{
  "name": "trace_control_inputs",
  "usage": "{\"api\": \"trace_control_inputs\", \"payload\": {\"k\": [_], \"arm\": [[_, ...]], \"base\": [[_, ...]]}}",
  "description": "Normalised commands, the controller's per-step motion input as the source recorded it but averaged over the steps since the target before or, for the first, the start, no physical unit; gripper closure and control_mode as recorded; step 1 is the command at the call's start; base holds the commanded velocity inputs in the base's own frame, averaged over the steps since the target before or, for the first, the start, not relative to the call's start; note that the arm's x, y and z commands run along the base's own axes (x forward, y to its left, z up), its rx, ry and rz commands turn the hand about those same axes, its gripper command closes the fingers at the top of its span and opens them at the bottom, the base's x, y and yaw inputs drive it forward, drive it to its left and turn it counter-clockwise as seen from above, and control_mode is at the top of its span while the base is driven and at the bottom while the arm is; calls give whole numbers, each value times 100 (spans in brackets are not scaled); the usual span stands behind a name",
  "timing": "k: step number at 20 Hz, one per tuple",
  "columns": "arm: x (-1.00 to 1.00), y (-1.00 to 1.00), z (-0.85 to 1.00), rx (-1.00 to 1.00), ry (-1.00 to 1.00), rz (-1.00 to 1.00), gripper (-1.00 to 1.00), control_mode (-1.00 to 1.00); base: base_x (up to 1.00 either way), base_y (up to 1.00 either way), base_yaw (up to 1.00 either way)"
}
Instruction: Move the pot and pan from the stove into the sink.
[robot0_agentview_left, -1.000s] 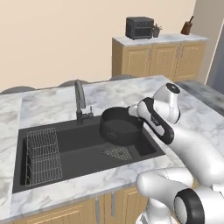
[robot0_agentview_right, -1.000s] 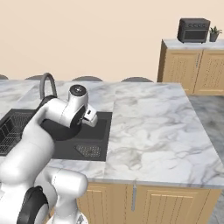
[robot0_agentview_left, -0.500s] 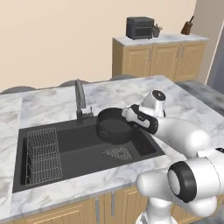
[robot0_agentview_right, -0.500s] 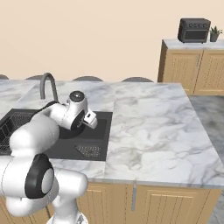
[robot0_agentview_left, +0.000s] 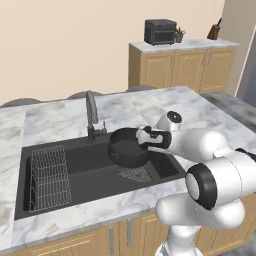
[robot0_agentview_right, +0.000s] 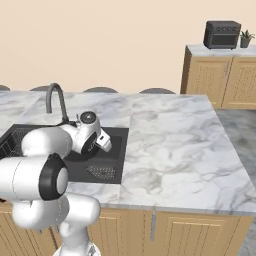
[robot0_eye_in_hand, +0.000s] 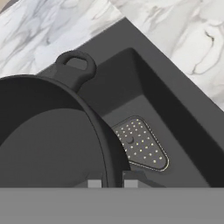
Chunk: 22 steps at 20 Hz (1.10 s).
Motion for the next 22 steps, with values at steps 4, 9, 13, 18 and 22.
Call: {"api": "trace_control_inputs", "payload": {"k": [4,9,13,18,22], "arm": [[0,1,-3,0,1,0,100,-100],[1,16,-22,-5,-2,-2,100,-100],[19,24,-36,-6,0,-7,100,-100],[27,11,-40,-2,0,-8,100,-100],[22,1,-49,0,0,-7,100,-100]], "base": [[0,0,0],[0,0,0],[0,0,0],[0,0,0],[0,0,0]]}}
